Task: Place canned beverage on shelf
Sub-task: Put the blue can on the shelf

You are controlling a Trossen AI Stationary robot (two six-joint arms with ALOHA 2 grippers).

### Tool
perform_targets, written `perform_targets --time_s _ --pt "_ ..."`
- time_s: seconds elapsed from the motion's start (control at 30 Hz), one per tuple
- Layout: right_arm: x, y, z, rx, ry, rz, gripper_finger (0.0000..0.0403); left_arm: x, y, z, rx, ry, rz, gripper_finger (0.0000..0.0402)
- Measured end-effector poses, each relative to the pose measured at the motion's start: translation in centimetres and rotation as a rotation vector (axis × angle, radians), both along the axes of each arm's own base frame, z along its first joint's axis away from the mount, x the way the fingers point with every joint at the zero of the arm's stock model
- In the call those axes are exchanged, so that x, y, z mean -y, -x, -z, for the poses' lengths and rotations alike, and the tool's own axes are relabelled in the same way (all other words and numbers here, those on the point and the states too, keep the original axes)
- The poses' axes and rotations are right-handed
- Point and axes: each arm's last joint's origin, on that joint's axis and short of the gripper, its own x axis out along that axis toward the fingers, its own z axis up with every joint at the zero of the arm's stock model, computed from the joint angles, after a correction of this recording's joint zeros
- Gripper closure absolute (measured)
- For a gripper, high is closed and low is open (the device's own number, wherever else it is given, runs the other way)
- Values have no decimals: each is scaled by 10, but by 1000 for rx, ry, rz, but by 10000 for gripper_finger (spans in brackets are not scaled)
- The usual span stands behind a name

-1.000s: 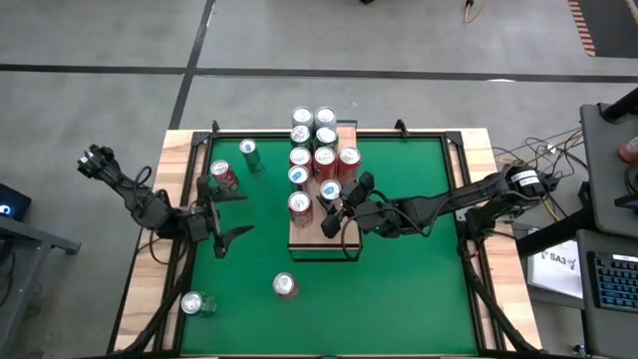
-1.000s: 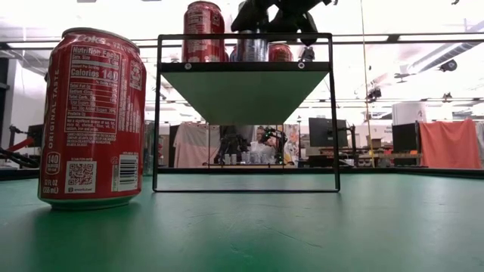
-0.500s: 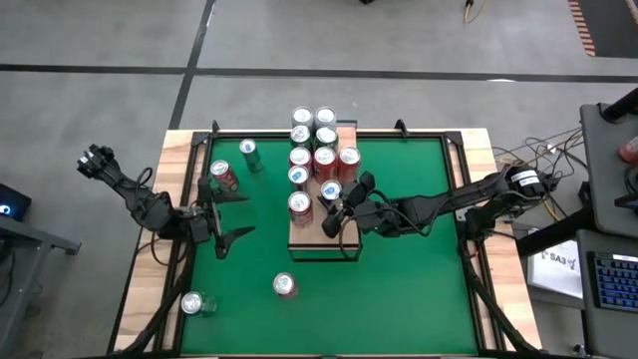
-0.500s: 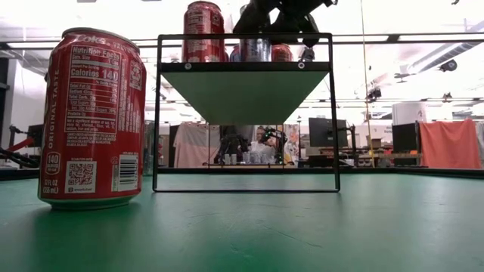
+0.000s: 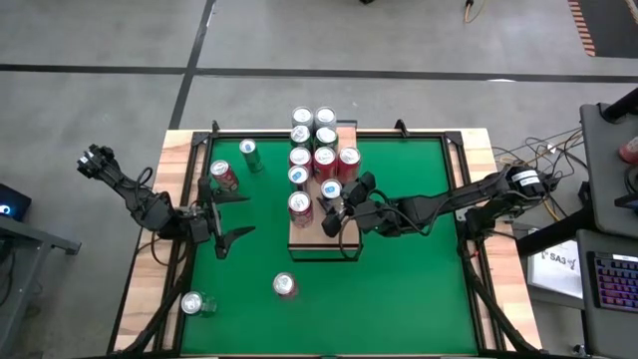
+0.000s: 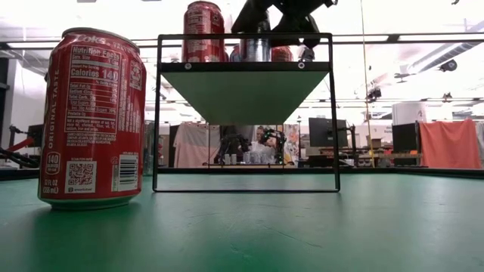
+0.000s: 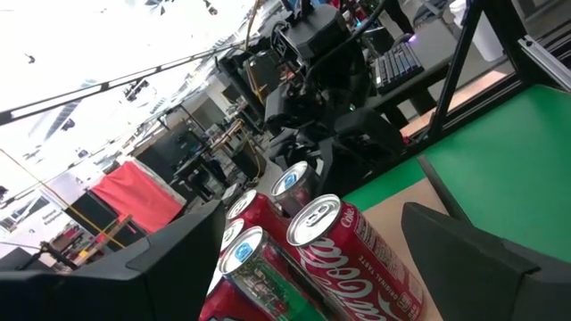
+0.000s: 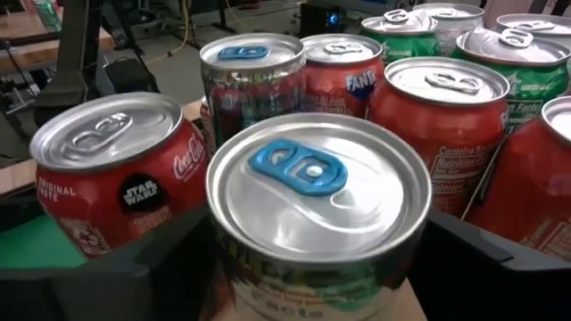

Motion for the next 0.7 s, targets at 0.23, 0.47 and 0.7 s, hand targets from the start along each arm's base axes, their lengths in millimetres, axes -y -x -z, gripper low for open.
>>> perform_targets --time_s 0.23,0.47,0.7 --pt "1 4 -8 20 -2 -2 87 0 0 0 1 5 0 77" --pt "-1 13 -27 66 1 -18 87 0 0 0 2 4 0 77" --pt "-10 21 -56 137 -7 -85 94 0 1 0 4 8 0 77"
